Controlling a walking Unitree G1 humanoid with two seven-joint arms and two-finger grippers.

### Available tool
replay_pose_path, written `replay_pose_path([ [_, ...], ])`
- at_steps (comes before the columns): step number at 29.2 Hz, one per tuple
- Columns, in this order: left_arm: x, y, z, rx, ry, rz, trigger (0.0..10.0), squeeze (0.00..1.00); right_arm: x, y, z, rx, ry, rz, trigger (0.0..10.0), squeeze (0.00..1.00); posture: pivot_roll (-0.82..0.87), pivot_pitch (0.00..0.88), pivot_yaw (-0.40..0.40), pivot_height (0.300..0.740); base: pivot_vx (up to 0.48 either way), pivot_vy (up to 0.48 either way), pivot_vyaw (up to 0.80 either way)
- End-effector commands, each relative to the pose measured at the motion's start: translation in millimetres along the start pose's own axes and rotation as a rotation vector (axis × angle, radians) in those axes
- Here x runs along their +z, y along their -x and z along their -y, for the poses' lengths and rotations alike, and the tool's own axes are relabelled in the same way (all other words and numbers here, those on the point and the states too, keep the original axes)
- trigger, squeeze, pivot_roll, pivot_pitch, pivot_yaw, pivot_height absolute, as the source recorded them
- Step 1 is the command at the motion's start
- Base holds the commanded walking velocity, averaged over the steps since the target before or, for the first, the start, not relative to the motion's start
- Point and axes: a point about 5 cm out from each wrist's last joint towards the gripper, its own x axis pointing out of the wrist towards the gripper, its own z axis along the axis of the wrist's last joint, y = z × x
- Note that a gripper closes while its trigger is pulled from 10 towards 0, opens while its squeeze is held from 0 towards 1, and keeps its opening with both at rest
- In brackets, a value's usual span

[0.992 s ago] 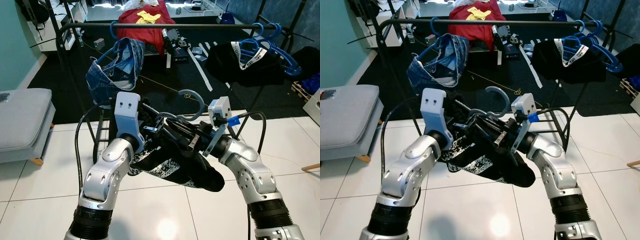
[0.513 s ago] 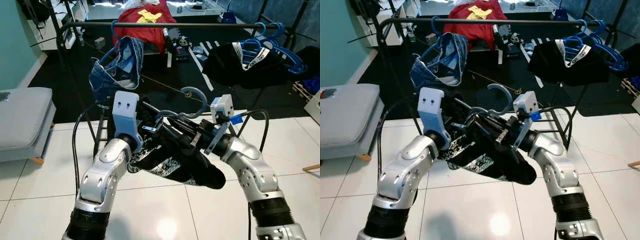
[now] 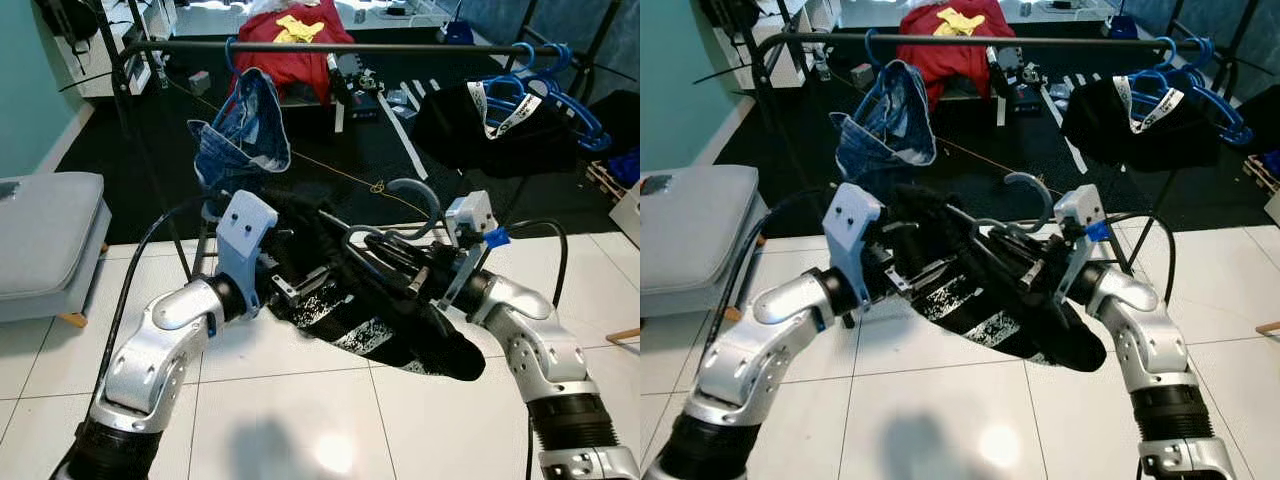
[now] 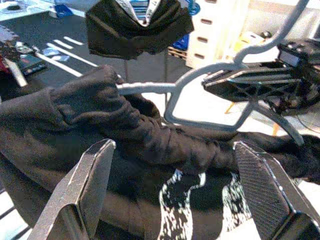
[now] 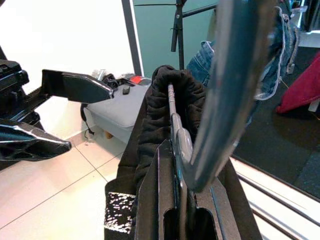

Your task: Hang hanger

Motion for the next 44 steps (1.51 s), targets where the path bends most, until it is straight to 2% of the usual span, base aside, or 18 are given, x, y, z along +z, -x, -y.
replay_pose_path([
  [1, -3.4, 3.6, -6.0, 0.032, -0.016, -0.026, 10.0, 1.00, 5.4, 1.6, 0.9, 0.006, 0.020, 0.016, 0.0, 0.00, 0.04, 0.109, 0.012, 0.740, 0.000, 0.000, 0.00],
  [2, -3.4, 3.6, -6.0, 0.032, -0.016, -0.026, 10.0, 1.00, 5.4, 1.6, 0.9, 0.006, 0.020, 0.016, 0.0, 0.00, 0.04, 0.109, 0.012, 0.740, 0.000, 0.000, 0.00],
  [3, -5.1, 2.3, -12.0, 0.094, -0.040, -0.033, 10.0, 0.00, 6.0, 1.5, 0.6, 0.008, 0.019, 0.019, 0.0, 0.00, 0.04, 0.109, 0.012, 0.740, 0.000, 0.000, 0.00],
  [5, -5.1, 2.3, -12.0, 0.094, -0.040, -0.033, 10.0, 0.00, 6.0, 1.5, 0.6, 0.008, 0.019, 0.019, 0.0, 0.00, 0.04, 0.109, 0.012, 0.740, 0.000, 0.000, 0.00],
  [7, -3.9, -9.1, -22.1, 0.291, 0.000, 0.007, 10.0, 0.00, 5.4, -1.1, -7.3, 0.058, -0.001, 0.027, 0.0, 0.00, 0.04, 0.109, 0.011, 0.740, 0.000, 0.000, 0.00],
  [9, -3.9, -9.1, -22.1, 0.291, 0.000, 0.007, 10.0, 0.00, 5.4, -1.1, -7.3, 0.058, -0.001, 0.027, 0.0, 0.00, 0.04, 0.109, 0.011, 0.740, 0.000, 0.000, 0.00],
  [12, -5.0, -18.1, -29.3, 0.424, 0.025, 0.023, 10.0, 0.00, 3.0, -3.7, -17.0, 0.115, -0.020, 0.031, 0.0, 0.00, 0.03, 0.109, 0.014, 0.740, 0.000, 0.000, 0.00],
  [16, -4.2, -22.0, -34.4, 0.467, 0.065, 0.042, 10.0, 0.00, 2.5, -5.2, -23.0, 0.148, -0.031, 0.039, 0.0, 0.00, 0.03, 0.105, 0.019, 0.740, 0.000, 0.000, 0.00],
  [17, -4.2, -22.0, -34.4, 0.467, 0.065, 0.042, 10.0, 0.00, 2.5, -5.2, -23.0, 0.148, -0.031, 0.039, 0.0, 0.00, 0.03, 0.105, 0.019, 0.740, 0.000, 0.000, 0.00],
  [19, -0.6, -23.9, -34.0, 0.441, 0.133, 0.070, 10.0, 0.00, 1.6, -5.7, -25.6, 0.158, -0.035, 0.039, 0.0, 0.00, 0.03, 0.102, 0.020, 0.740, 0.000, 0.000, 0.00],
  [26, -6.5, -23.6, -31.2, 0.408, 0.134, 0.033, 10.0, 0.00, 0.2, -7.1, -27.6, 0.165, -0.038, 0.039, 0.0, 0.00, 0.03, 0.096, 0.021, 0.740, 0.000, 0.000, 0.00],
  [30, -5.7, -24.2, -28.8, 0.394, 0.181, 0.046, 10.0, 0.00, -0.1, -6.4, -26.7, 0.162, -0.037, 0.038, 0.0, 0.00, 0.03, 0.092, 0.020, 0.740, 0.000, 0.000, 0.00],
  [31, -1.9, -23.9, -25.4, 0.364, 0.228, 0.081, 10.0, 0.00, -0.5, -5.6, -24.4, 0.145, -0.029, 0.032, 0.0, 0.00, 0.03, 0.090, 0.019, 0.740, 0.000, 0.000, 0.00],
  [32, -1.9, -23.9, -25.4, 0.364, 0.228, 0.081, 10.0, 0.00, -0.5, -5.6, -24.4, 0.145, -0.029, 0.032, 0.0, 0.00, 0.03, 0.090, 0.019, 0.740, 0.000, 0.000, 0.00],
  [34, 7.7, -20.6, -19.5, 0.299, 0.273, 0.161, 10.0, 0.00, 0.2, -4.6, -17.5, 0.093, -0.007, 0.026, 0.0, 0.00, 0.04, 0.089, 0.018, 0.740, 0.000, 0.000, 0.00],
  [38, 13.8, -12.3, -20.9, 0.284, 0.275, 0.215, 10.0, 0.00, 1.9, -4.4, -15.0, 0.078, -0.002, 0.029, 0.0, 0.00, 0.04, 0.087, 0.015, 0.740, 0.000, 0.000, 0.00],
  [42, 11.9, -7.2, -13.4, 0.193, 0.265, 0.189, 10.0, 0.00, 1.9, -4.7, -15.1, 0.082, -0.003, 0.028, 0.0, 0.00, 0.04, 0.089, 0.011, 0.740, 0.000, 0.000, 0.00],
  [44, 6.9, -5.0, -3.2, 0.101, 0.237, 0.135, 10.0, 0.00, 1.8, -5.1, -15.2, 0.085, -0.004, 0.028, 0.0, 0.00, 0.04, 0.091, 0.012, 0.740, 0.000, 0.000, 0.00],
])
